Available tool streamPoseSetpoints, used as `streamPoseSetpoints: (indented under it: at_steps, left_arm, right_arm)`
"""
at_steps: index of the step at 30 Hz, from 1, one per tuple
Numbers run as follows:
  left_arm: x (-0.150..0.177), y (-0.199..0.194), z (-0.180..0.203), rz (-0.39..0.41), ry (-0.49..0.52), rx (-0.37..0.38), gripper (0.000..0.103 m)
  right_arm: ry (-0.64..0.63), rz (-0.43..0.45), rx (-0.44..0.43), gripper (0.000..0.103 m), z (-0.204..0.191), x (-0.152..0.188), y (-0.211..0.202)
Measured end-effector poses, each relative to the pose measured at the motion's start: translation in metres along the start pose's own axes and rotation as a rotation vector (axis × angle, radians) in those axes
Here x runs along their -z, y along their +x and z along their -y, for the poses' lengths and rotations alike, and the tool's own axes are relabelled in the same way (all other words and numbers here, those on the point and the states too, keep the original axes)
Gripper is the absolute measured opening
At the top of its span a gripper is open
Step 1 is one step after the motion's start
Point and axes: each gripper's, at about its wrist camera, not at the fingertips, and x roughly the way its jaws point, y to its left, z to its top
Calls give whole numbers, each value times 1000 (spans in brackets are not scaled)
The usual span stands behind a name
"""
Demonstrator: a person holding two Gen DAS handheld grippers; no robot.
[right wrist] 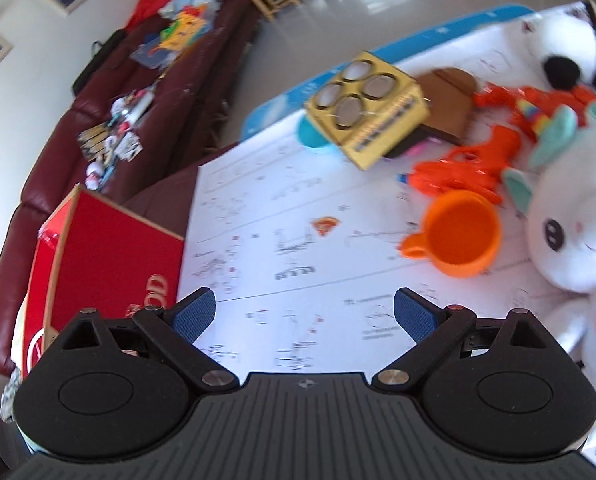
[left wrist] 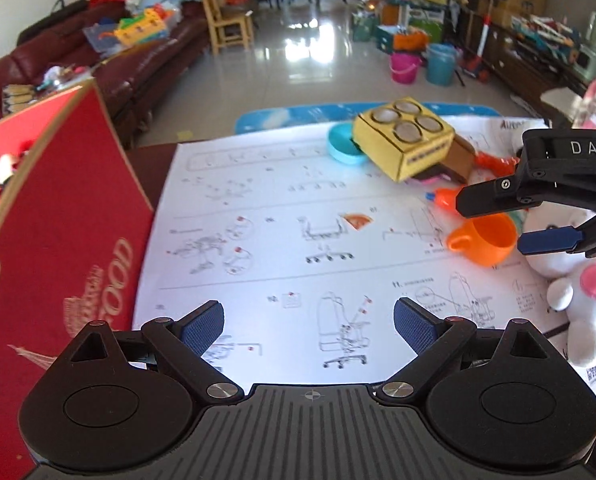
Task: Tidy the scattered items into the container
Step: 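Withdraw both grippers back over the sheet toward the orange cup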
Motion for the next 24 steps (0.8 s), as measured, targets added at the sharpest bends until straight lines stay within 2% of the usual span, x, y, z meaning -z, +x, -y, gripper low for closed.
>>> streamPoseSetpoints:
  at_steps: [12, 18, 24]
  left_arm:
    - [-5, 32, 10, -65, 36, 34, 98]
    - [-8, 51, 16, -85, 67, 56, 98]
    - [-9, 74, 33, -100, 146, 92, 98]
  right_arm:
    - [60, -40, 46, 97, 40, -5, 6]
    - [36, -15, 76, 97, 45, -17, 3]
    - [28, 16, 118, 97, 56, -34, 4]
